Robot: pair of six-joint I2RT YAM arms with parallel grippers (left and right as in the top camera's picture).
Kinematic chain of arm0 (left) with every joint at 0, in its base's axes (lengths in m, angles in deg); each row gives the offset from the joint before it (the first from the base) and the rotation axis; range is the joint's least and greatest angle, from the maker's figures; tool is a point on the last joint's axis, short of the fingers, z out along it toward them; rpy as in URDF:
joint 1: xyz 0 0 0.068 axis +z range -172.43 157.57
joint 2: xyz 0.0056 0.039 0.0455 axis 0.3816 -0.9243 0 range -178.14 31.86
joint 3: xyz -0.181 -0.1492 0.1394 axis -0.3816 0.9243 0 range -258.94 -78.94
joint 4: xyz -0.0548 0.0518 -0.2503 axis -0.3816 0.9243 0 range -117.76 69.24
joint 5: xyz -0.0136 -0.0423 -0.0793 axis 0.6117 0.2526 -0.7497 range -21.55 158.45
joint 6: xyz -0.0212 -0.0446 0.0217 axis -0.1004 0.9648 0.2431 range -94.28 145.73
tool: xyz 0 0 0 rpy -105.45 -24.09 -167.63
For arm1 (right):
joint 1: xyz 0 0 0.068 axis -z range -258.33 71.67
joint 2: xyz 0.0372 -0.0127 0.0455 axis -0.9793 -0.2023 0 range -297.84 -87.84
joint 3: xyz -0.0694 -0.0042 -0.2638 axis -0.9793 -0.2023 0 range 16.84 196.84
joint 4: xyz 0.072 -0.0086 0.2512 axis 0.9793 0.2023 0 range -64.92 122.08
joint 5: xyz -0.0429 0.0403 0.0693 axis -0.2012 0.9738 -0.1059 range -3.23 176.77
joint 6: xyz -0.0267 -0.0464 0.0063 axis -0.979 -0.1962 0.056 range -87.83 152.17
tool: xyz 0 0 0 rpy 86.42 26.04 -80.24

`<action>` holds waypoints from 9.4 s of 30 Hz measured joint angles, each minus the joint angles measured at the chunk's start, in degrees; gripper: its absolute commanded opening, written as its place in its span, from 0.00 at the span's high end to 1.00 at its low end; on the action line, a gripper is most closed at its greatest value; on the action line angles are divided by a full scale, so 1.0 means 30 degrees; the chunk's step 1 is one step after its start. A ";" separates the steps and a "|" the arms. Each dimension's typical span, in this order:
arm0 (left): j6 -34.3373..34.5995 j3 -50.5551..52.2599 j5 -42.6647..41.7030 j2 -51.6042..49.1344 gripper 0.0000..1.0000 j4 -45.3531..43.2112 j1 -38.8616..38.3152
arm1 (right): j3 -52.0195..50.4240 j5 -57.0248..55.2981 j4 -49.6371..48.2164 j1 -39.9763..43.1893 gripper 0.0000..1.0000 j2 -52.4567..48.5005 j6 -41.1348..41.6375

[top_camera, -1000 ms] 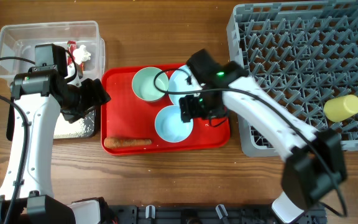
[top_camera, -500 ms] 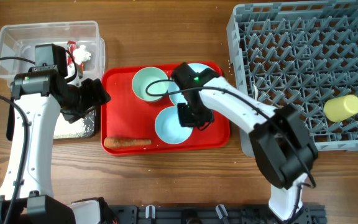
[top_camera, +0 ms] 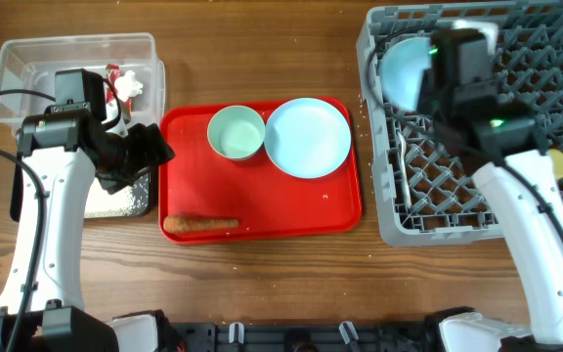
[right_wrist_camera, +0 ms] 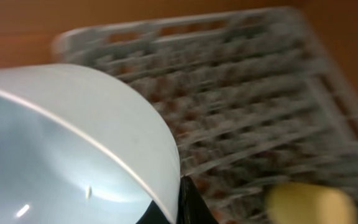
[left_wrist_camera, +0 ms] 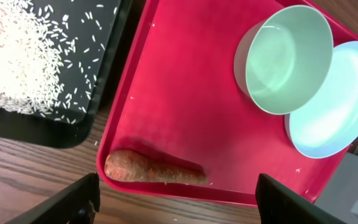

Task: Sort waste into correct bins and load items into the dishwasher rack
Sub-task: 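Carry the blue bowl right and place it in the dish rack, then reach the right gripper to the pale green bowl and grasp its rim, then carry the pale green bowl right and place it in the dish rack, then reach the right gripper to the light blue plate and grasp its edge, then lift the light blue plate and stand it upright in the dish rack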

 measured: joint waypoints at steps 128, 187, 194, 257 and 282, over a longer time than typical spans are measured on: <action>0.0444 0.0000 0.2448 0.0000 0.10 -0.0146 0.0000 | 0.0342 -0.5421 -0.9202 0.3016 0.96 -0.2535 -0.8306; 0.0729 0.0007 0.2448 0.0000 0.09 -0.0430 0.0000 | 0.0576 1.1657 -0.3111 0.0189 0.26 -0.4415 -0.5107; 0.0729 0.0000 0.2441 0.0000 0.08 -0.0423 0.0000 | 0.0583 1.4338 0.0153 -0.3002 0.28 -0.5537 -0.1530; 0.0736 0.0007 0.2448 0.0000 0.08 -0.0437 0.0000 | -0.1319 -0.0452 -0.2543 -0.1923 0.96 -0.0430 -0.1486; 0.0729 0.0007 0.2448 0.0000 0.08 -0.0495 0.0000 | -0.2004 -0.4481 -0.9020 0.6659 0.96 -0.3993 -1.4440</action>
